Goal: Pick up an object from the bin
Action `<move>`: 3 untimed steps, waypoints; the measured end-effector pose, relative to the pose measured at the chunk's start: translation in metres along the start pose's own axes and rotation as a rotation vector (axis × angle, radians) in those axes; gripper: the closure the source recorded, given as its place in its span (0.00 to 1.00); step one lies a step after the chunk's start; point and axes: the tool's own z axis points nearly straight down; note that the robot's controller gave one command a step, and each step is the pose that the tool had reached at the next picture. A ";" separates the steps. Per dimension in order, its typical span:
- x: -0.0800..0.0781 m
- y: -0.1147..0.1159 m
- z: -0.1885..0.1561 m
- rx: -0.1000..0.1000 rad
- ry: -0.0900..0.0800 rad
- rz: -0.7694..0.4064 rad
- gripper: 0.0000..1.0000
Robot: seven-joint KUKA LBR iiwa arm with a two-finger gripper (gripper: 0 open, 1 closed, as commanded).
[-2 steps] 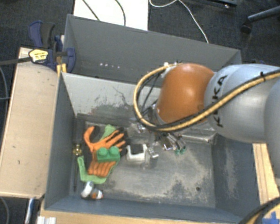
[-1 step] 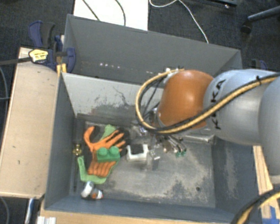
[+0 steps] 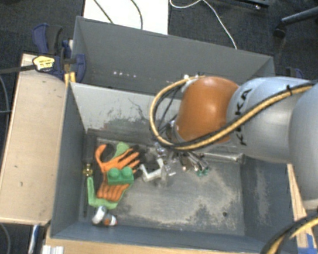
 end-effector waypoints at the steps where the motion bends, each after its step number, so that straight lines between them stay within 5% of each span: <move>1: 0.000 0.000 0.000 0.000 0.000 0.000 1.00; 3: 0.002 0.001 -0.014 -0.002 0.006 0.002 1.00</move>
Offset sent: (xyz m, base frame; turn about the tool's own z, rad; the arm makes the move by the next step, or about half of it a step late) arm 0.0001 0.0000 0.0325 0.0000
